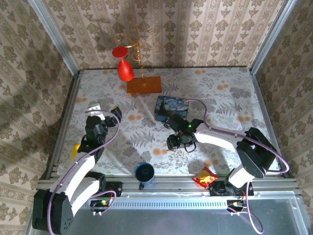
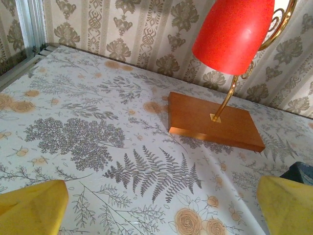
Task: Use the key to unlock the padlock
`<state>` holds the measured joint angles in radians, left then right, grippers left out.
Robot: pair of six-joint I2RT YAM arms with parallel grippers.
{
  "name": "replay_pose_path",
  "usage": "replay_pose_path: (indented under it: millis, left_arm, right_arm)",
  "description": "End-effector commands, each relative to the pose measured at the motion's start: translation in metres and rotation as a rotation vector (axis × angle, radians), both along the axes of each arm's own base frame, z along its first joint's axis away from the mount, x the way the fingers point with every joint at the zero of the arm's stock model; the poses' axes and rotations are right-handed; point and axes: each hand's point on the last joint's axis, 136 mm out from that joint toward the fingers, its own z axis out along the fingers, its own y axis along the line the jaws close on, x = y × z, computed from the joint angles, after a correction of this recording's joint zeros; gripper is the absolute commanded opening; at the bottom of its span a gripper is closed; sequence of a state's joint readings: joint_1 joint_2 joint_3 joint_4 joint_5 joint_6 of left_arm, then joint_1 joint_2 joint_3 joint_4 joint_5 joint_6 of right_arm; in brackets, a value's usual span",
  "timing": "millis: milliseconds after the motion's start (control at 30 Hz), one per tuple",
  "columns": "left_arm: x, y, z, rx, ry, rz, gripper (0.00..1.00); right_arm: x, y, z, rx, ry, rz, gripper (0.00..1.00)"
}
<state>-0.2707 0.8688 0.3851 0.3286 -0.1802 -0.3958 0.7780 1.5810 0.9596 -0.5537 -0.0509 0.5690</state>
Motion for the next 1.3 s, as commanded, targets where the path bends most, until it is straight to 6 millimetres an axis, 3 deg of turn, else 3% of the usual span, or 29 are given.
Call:
replay_pose_path:
  millis: [0, 167, 533, 1267]
  left_arm:
    - [0.005, -0.004, 0.017, -0.001, -0.037, -0.021, 1.0]
    - [0.005, -0.005, 0.017, -0.002, -0.036, -0.022, 1.0]
    - [0.003, -0.003, 0.014, -0.007, -0.029, -0.015, 1.0]
    - [0.001, -0.004, 0.012, -0.014, -0.021, -0.02, 1.0]
  right_arm:
    - [-0.001, 0.003, -0.012, 0.002, 0.038, 0.049, 0.51]
    - [0.002, 0.009, -0.021, 0.01, 0.045, 0.057, 0.48]
    - [-0.018, 0.001, -0.037, 0.015, 0.124, 0.031, 0.37]
    - [-0.032, 0.005, -0.035, 0.038, 0.123, 0.006, 0.16]
